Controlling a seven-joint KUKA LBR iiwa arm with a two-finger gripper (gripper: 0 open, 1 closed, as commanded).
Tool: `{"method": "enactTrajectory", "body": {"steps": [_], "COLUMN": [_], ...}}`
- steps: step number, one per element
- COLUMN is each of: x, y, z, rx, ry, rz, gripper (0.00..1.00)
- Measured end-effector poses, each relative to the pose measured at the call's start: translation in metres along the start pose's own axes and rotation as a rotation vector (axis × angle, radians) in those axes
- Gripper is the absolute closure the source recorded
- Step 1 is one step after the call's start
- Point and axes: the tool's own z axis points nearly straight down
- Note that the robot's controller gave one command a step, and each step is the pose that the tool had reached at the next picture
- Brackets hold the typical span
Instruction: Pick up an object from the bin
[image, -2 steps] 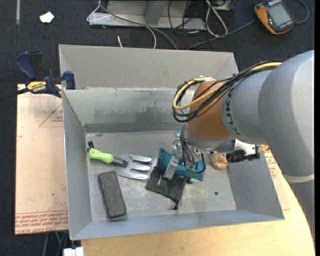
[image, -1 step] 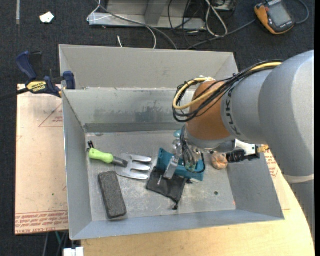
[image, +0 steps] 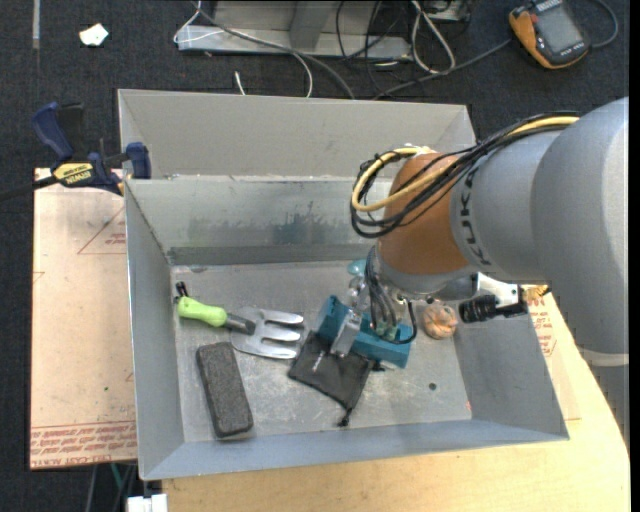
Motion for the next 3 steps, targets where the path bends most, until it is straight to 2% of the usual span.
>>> {"method": "enactTrajectory", "body": {"steps": [2,3], "x": [0.0,0.002], "y": [0.001,0.0], "z": [-0.046,-0.09], "rx": [-0.001,0.002], "ry": [0.0,0.008], "rz": [-0.001,-0.002], "gripper": [1.0,1.0]}}
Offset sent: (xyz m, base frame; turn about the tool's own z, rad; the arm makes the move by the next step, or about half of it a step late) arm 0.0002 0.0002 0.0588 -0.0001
